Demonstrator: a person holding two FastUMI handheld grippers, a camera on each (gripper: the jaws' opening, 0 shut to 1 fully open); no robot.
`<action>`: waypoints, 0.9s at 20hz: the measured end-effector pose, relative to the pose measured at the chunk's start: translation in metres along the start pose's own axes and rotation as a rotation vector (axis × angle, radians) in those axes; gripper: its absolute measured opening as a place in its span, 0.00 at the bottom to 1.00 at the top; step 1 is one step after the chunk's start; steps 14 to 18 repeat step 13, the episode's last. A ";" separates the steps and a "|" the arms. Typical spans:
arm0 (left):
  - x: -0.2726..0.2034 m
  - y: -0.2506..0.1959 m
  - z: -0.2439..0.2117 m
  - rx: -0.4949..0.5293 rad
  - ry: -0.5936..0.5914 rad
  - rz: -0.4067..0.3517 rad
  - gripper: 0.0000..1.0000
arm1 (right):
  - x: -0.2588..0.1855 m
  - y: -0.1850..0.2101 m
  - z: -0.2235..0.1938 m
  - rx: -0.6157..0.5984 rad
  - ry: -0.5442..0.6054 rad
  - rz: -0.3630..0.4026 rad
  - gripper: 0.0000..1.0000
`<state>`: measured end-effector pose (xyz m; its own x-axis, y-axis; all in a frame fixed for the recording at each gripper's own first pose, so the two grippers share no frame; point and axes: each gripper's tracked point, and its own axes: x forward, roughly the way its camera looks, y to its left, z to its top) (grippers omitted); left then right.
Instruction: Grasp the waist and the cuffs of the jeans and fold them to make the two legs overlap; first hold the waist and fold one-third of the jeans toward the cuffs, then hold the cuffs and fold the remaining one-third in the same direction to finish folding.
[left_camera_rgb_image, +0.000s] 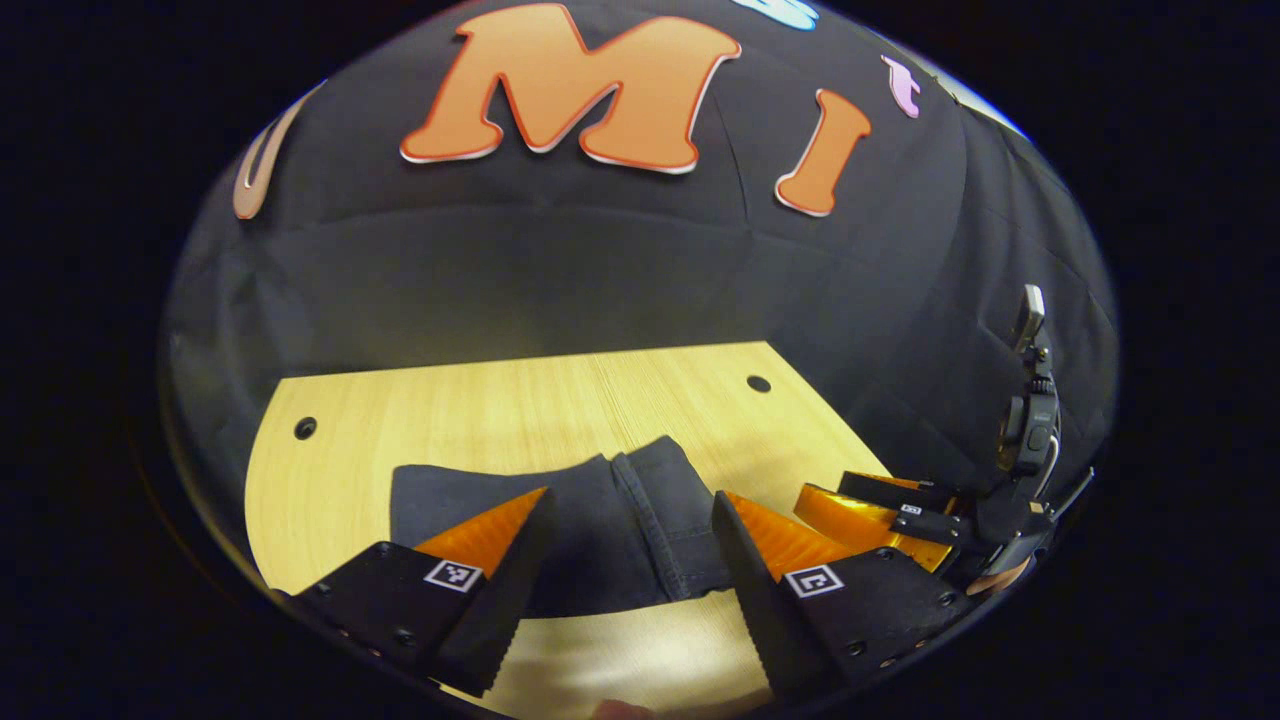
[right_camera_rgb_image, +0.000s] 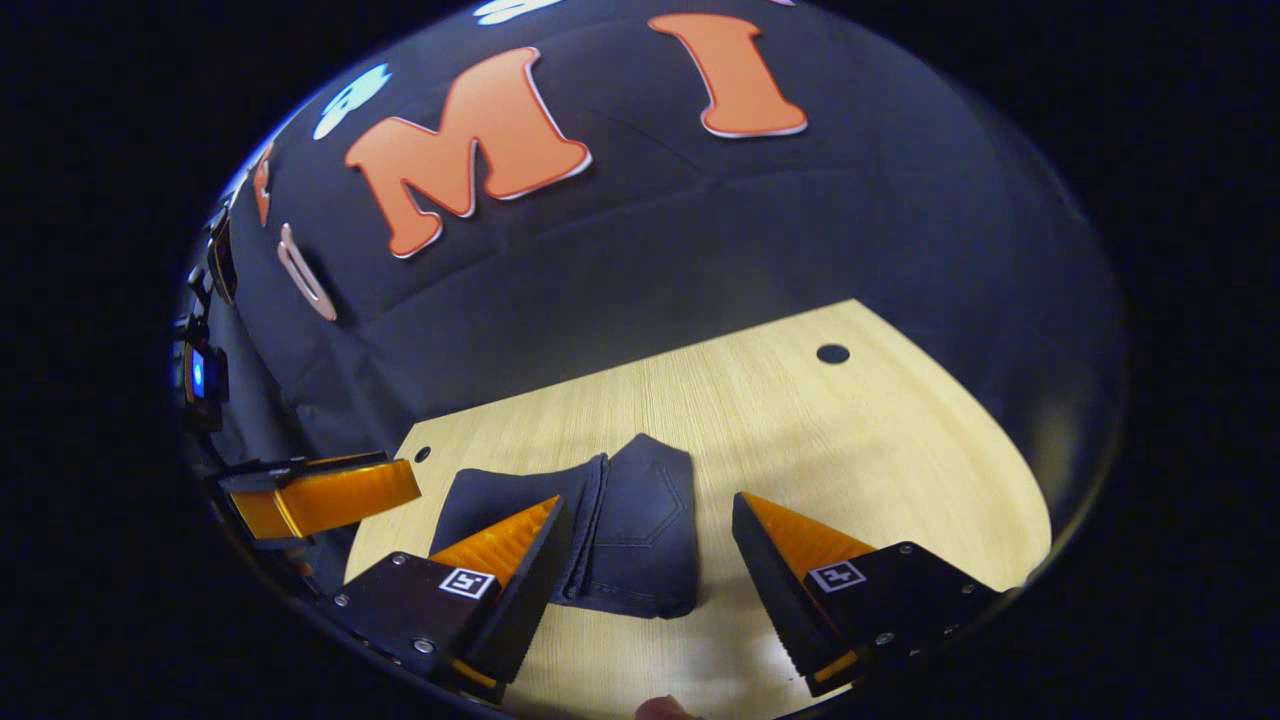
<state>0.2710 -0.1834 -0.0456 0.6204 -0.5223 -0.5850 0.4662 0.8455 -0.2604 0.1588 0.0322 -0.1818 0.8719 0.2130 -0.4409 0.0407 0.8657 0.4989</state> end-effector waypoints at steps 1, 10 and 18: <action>-0.006 0.005 0.004 0.005 -0.036 0.016 0.96 | -0.008 0.006 0.007 -0.023 -0.030 -0.003 0.98; -0.152 0.049 0.048 0.047 -0.412 0.157 0.95 | -0.098 0.069 0.051 -0.164 -0.313 -0.044 0.98; -0.198 0.067 0.036 0.032 -0.496 0.193 0.95 | -0.134 0.107 0.061 -0.214 -0.382 -0.021 0.98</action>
